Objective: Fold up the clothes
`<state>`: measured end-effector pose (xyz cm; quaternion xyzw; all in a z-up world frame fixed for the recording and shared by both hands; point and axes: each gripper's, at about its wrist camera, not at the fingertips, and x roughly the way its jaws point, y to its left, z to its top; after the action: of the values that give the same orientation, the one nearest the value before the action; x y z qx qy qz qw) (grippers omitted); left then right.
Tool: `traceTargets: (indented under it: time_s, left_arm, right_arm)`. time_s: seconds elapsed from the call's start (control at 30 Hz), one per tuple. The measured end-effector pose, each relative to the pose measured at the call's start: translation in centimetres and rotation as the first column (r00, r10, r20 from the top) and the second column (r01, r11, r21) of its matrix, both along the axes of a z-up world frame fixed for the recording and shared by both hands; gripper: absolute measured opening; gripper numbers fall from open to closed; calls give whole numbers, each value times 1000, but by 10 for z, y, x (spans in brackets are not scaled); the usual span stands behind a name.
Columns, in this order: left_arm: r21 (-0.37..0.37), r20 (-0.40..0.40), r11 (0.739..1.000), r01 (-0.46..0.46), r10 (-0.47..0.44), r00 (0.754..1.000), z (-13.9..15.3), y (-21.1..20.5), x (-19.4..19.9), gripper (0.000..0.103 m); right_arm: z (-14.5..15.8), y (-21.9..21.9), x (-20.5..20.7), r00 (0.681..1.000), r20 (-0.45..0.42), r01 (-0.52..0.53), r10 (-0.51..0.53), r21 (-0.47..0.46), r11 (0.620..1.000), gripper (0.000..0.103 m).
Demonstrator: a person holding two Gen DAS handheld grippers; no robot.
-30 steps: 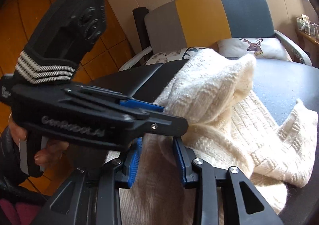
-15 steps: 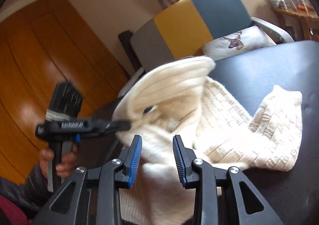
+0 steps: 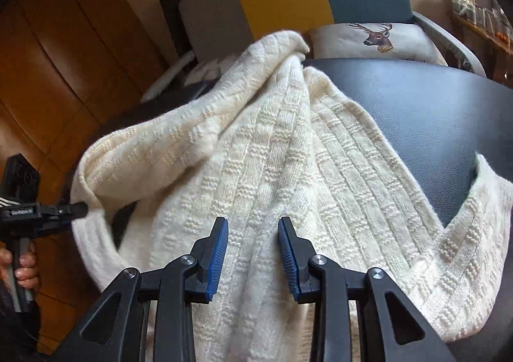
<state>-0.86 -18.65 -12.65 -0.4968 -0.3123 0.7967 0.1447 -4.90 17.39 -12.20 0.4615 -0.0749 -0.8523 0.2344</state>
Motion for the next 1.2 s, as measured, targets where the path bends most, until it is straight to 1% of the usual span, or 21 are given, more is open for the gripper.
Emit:
traceTargets:
  time_s: [0.1,0.17,0.23,0.27,0.33,0.37,0.4,0.43,0.53,0.67,0.77,0.87,0.93,0.97,1.03,1.07,1.1,1.13,1.2]
  left_arm:
    - [-6,48,999,-33,33,998,-17,-14,2,13]
    - [5,64,998,-57,56,996,-22,-23,4,15]
    - [-14,64,997,-81,81,995,-19,-32,9,20]
    - [-30,60,995,-93,95,994,-17,-37,12,24]
    - [-68,55,990,-127,131,990,-12,-47,21,37]
    - [-91,51,985,-148,153,987,-9,-52,26,49]
    - [-122,40,977,-175,181,983,-6,-57,33,53]
    - [-152,28,970,-190,197,980,-3,-58,40,53]
    - [-223,-17,968,-116,116,993,0,-23,50,53]
    - [-321,-67,947,-23,1,998,3,23,65,53]
    - [-395,-96,918,43,-88,991,6,57,75,53]
    - [-469,-119,877,103,-178,977,9,92,86,54]
    - [-520,-123,845,121,-214,969,8,108,82,60]
    - [-528,-109,840,126,-214,971,3,112,77,62]
    - [-543,-82,829,136,-214,973,-7,118,67,61]
    - [-550,-68,823,142,-213,975,-11,122,62,48]
    - [-552,-54,821,147,-211,976,-16,124,57,22]
    - [-533,-40,833,148,-199,979,-20,121,55,18]
    - [-490,-34,862,133,-172,985,-25,114,51,15]
  right_arm:
    - [-12,-20,-6,999,21,-31,29,90,995,33]
    - [-14,-20,-1,999,-1,-35,35,90,995,33]
    - [-17,-17,-1,999,-2,-36,37,69,997,33]
    - [-17,-15,-1,999,-2,-37,37,60,997,33]
    - [-18,-16,1,999,-8,-40,41,64,997,33]
    - [-18,-17,2,999,-13,-41,42,73,996,33]
    - [-18,-19,3,999,-20,-41,43,83,996,33]
    - [-18,-20,5,999,-29,-42,45,94,995,33]
    - [-17,-25,9,998,-51,-39,46,118,992,33]
    - [-18,-26,10,998,-56,-35,41,110,993,33]
    - [-22,-24,3,997,-57,-38,44,98,994,34]
    - [-24,-22,-3,997,-57,-38,43,85,996,34]
    - [-23,-18,-2,997,-58,-45,50,83,996,34]
    - [-22,-15,-1,997,-59,-49,54,83,995,34]
    - [-22,-15,-1,997,-61,-50,55,81,995,34]
    - [-22,-15,0,997,-62,-51,56,80,995,34]
    - [-22,-15,0,996,-63,-51,56,79,996,34]
    - [-22,-15,0,996,-64,-52,57,79,996,34]
    - [-22,-15,0,996,-66,-53,58,77,996,34]
